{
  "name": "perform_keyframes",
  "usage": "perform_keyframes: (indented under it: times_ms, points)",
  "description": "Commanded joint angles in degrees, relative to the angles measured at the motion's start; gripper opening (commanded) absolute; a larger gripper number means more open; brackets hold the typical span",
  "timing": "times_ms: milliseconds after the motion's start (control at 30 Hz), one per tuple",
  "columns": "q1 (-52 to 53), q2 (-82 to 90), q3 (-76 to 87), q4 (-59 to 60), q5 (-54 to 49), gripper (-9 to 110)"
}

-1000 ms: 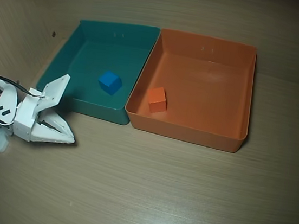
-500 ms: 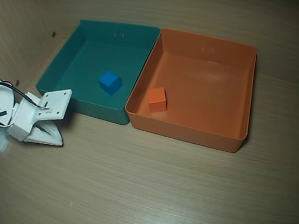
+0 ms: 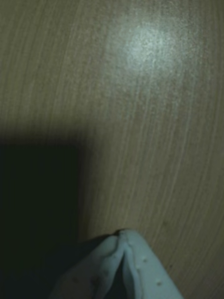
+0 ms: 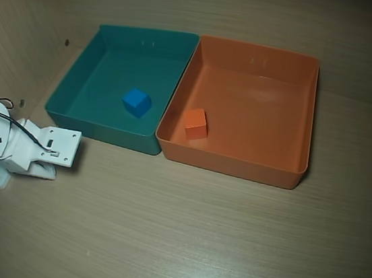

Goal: Grasp a cube and put it in the box.

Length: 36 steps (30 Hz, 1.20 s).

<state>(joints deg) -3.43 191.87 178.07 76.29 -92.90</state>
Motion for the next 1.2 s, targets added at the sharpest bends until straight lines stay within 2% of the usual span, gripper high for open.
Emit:
perform_keyframes:
  times_ms: [0,167,1167]
  points:
    - [3.2,0.4,3.8,1.3,2.5,-4]
    - [5.7,0.4,3.8,1.3,3.8,-4]
    - [4.9,0.4,3.8,1.3,3.7,-4]
